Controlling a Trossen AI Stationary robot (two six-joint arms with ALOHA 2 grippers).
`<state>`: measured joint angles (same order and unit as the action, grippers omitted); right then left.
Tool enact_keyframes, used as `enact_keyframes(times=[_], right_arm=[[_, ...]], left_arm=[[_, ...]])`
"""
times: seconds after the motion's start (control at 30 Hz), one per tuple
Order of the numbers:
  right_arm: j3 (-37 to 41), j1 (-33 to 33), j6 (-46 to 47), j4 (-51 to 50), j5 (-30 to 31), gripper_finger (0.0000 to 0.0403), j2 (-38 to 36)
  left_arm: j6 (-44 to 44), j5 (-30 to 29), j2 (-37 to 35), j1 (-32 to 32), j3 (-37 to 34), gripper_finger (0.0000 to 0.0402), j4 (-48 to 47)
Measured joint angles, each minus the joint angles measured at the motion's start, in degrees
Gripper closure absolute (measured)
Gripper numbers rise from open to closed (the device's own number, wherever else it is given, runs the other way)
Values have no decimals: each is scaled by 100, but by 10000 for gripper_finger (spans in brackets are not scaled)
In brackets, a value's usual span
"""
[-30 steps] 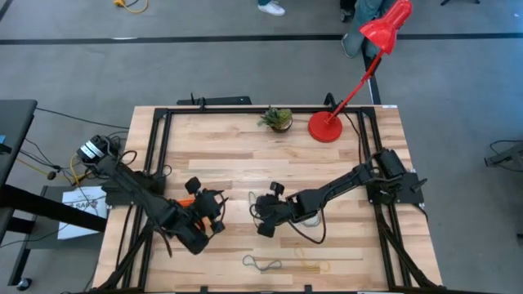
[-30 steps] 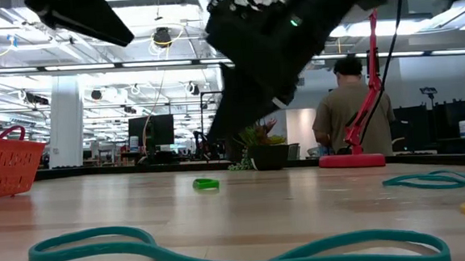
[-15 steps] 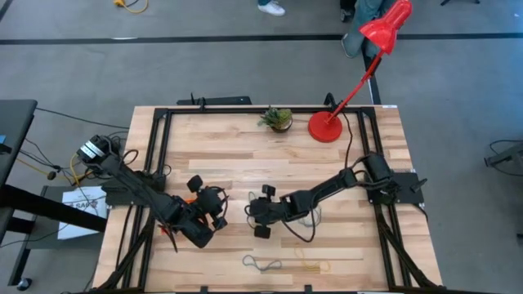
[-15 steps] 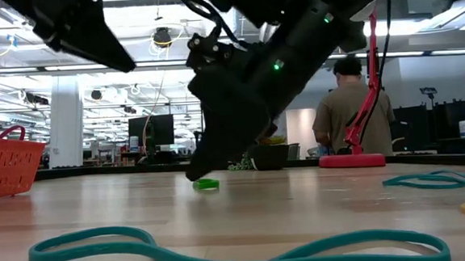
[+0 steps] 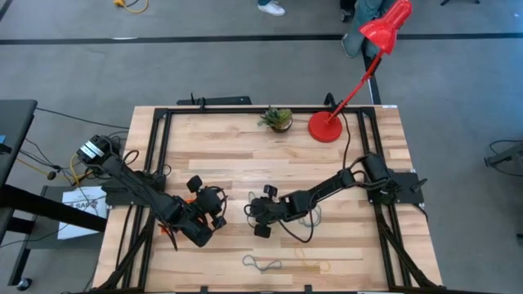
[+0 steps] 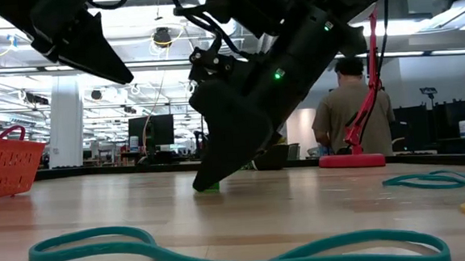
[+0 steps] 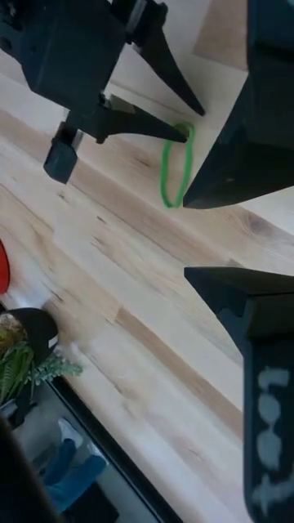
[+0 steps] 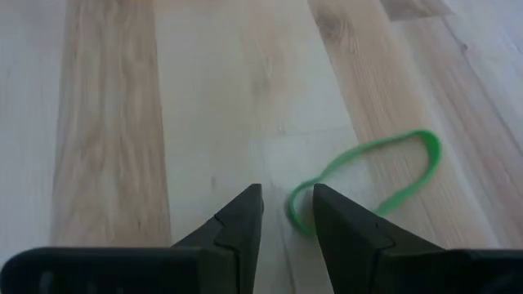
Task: Pick and place rubber bands into bin
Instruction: Put the green rubber band into the orange basket
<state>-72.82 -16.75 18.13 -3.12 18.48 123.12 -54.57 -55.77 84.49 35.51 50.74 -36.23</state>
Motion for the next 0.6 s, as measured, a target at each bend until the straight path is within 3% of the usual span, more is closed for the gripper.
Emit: enact_keyframes(times=[0.2, 0.4, 0.53, 0.6], right_arm=[[-5, 24, 4, 46, -4, 309, 122], [21, 12, -169, 351, -80, 393, 23], [6, -117, -530, 795, -82, 392, -102], [-49, -196, -730, 854, -78, 399, -254]], left_arm=[[4, -92, 0, 0, 0, 285, 24], [76, -174, 0, 0, 0, 285, 22], [328, -49, 0, 0, 0, 285, 26], [938, 251, 0, 0, 0, 285, 103]])
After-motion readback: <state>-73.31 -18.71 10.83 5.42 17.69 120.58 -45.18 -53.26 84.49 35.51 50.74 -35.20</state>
